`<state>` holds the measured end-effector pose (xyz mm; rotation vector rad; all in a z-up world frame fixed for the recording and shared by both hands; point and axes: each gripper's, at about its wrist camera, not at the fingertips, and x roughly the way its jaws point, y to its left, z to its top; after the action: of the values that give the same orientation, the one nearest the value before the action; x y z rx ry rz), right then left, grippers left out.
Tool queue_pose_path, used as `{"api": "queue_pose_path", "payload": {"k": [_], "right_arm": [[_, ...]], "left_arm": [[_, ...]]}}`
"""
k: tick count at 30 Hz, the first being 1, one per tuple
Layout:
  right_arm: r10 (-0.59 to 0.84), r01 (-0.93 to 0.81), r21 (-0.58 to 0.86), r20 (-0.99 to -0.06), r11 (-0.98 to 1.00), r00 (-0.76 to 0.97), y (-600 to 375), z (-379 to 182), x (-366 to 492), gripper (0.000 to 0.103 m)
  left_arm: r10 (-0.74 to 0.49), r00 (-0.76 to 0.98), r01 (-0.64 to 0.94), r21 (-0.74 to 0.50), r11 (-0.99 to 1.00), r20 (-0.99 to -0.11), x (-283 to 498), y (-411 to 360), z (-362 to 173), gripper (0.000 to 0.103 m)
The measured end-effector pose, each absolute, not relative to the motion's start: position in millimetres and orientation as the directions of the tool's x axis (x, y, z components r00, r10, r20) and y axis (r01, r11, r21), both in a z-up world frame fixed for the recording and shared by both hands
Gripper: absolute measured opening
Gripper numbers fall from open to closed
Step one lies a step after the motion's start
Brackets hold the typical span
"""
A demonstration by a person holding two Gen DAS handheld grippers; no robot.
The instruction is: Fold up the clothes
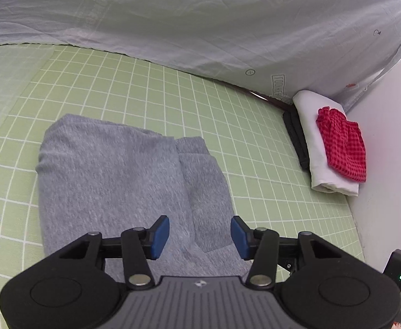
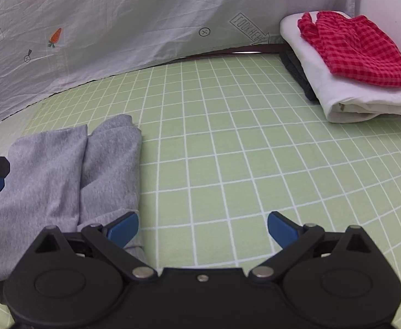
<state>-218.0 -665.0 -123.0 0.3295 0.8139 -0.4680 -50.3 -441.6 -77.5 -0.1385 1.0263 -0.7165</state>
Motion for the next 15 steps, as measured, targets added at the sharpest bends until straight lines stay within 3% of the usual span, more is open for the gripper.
{"api": "queue_pose_path", "payload": {"k": [3, 9, 12, 15], "right_arm": [[-0.227, 0.475, 0.143, -0.737, 0.868, 0.637, -658, -117, -195, 0.102], [-0.053, 0.371, 0.293, -0.718, 0.881, 0.694, -656, -116, -147, 0.101], [0.046, 0.309, 0.363, -0.71, 0.879, 0.703, -655, -123, -124, 0.093], [0.166, 0.259, 0.471, -0.687, 0.843, 0.707, -663, -134, -105, 0.079]], "left_arm": [[-0.525, 0.379, 0.435, -0.354, 0.828, -0.762, -42, -419, -76, 0.058], [-0.46, 0.352, 0.321, -0.356, 0.877, -0.815, -19, -390, -102, 0.058], [-0.428, 0.334, 0.262, -0.353, 0.898, -0.84, -8, -376, -115, 0.058], [-0.398, 0.315, 0.206, -0.348, 0.915, -0.862, 3, -363, -127, 0.058]]}}
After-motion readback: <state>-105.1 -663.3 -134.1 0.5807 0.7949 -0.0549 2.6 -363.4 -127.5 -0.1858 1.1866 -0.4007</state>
